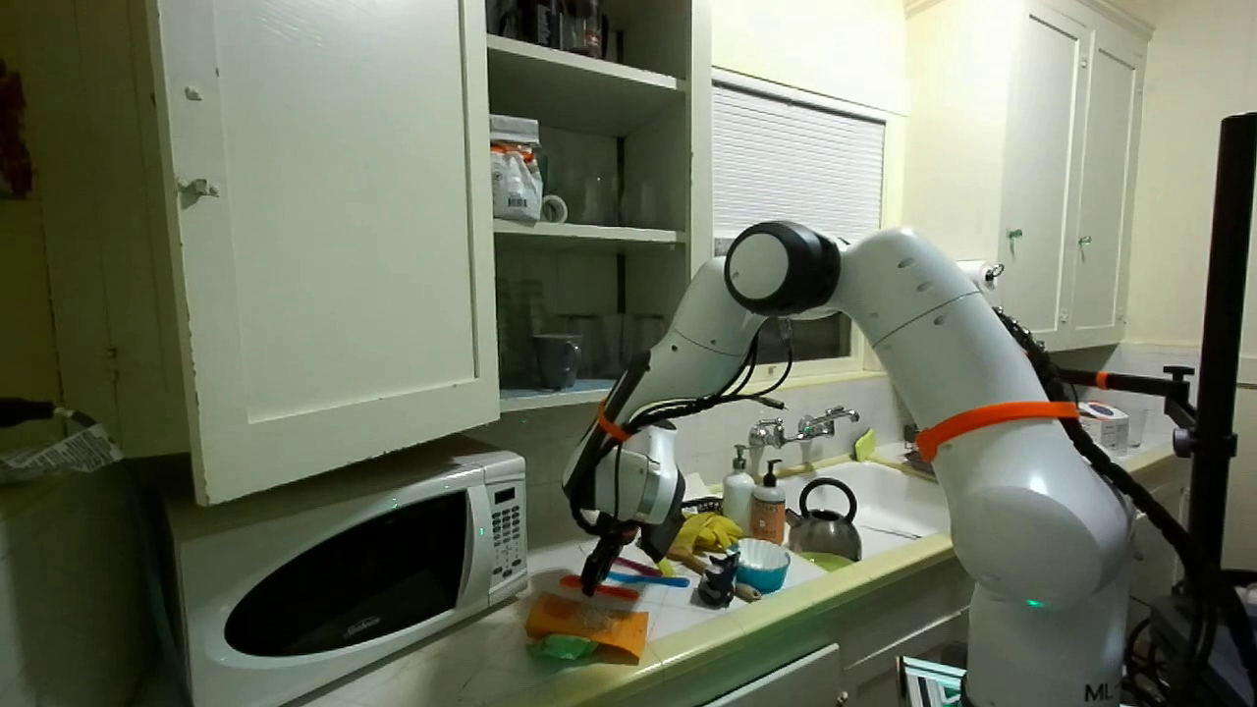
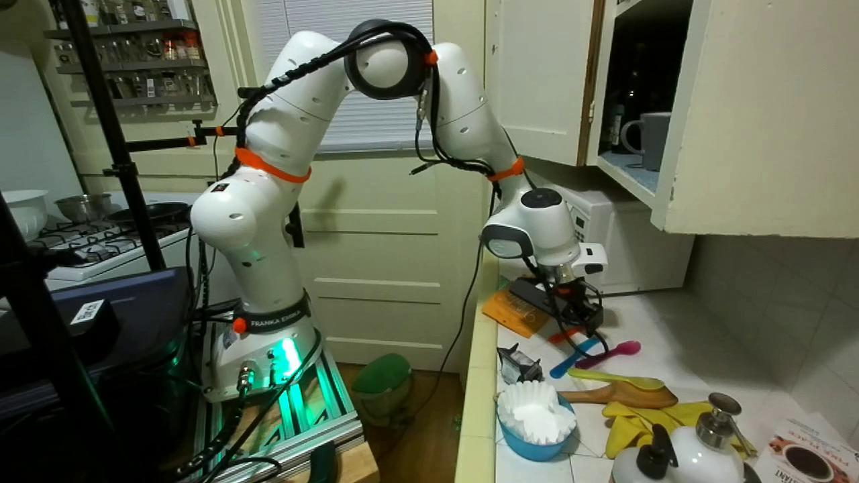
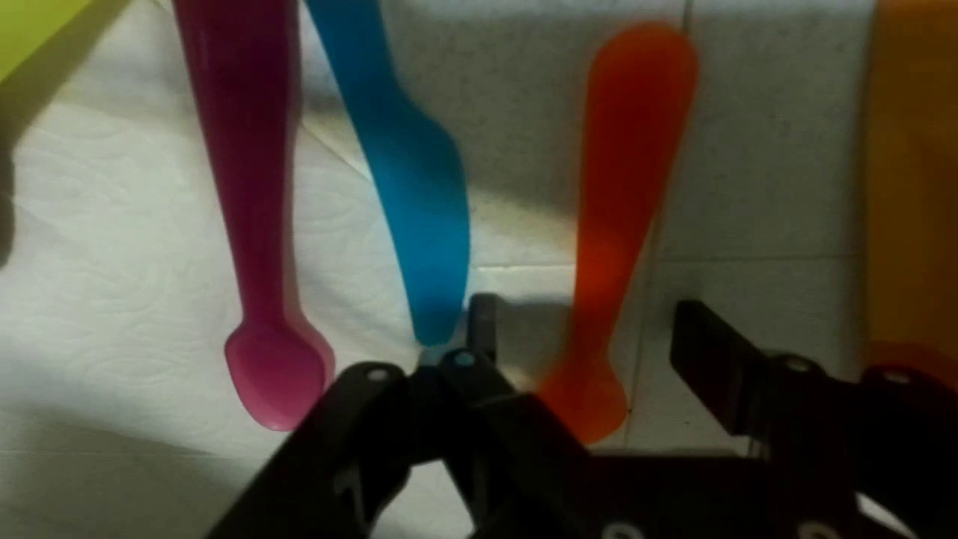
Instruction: Put the orange spoon in the grey block in the cabinet
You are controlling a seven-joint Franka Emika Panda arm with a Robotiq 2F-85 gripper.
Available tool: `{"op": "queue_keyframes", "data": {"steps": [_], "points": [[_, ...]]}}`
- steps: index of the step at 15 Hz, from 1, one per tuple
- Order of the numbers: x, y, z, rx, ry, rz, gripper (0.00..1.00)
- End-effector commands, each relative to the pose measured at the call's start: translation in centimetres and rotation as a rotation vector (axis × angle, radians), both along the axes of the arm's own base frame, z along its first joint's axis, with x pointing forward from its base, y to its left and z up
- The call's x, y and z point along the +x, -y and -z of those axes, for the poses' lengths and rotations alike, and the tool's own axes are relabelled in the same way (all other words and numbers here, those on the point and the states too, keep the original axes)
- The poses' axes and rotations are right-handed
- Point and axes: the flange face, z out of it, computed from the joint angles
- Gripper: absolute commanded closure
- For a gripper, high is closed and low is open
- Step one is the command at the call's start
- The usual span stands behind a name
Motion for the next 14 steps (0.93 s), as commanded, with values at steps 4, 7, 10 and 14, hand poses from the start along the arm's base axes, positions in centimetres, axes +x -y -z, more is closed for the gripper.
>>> {"op": "queue_keyframes", "data": {"steps": [4,7,10,14], "points": [[0.5,-0.1,0.1,-0.016,-0.007,0.018,0.93],[-0.4,-0.3,-0.9,-0.051,-0.041,0.017,0.98],[-1.3,-0.8,-3.1,-0.039,-0.023,0.008,0.96],[-2.7,-2.2,-6.8,0.024,0.047,0.021,0.96]]}}
